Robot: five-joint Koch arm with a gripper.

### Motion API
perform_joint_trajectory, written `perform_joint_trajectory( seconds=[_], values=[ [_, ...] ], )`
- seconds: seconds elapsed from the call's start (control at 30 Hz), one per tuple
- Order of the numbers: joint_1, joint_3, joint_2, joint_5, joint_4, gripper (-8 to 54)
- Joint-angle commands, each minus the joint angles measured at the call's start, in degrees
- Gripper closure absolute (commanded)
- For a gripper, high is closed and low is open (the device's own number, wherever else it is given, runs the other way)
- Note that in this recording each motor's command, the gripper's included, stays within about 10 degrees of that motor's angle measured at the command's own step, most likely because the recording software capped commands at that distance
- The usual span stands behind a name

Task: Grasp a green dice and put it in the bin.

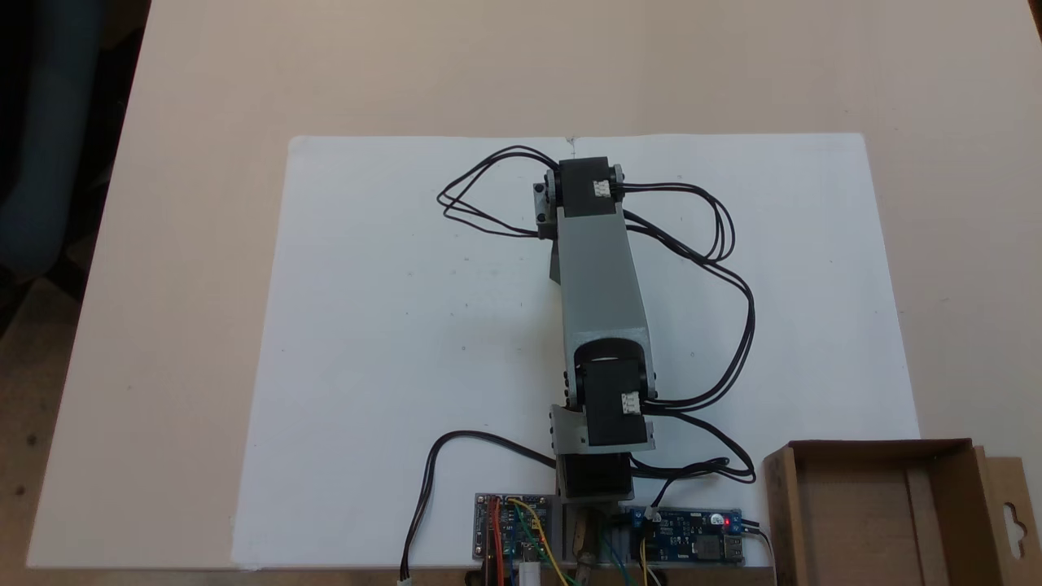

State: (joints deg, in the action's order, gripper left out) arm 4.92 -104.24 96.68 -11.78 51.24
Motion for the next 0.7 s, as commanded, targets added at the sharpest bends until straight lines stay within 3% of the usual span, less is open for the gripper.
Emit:
perform_joint_trajectory(
  seconds=[0.0, 0.67],
  values=[
    [0.44, 2.72, 0.0, -3.34, -3.52, 2.3],
    [1.76, 2.72, -11.95, -3.25, -10.99, 2.5]
  ],
)
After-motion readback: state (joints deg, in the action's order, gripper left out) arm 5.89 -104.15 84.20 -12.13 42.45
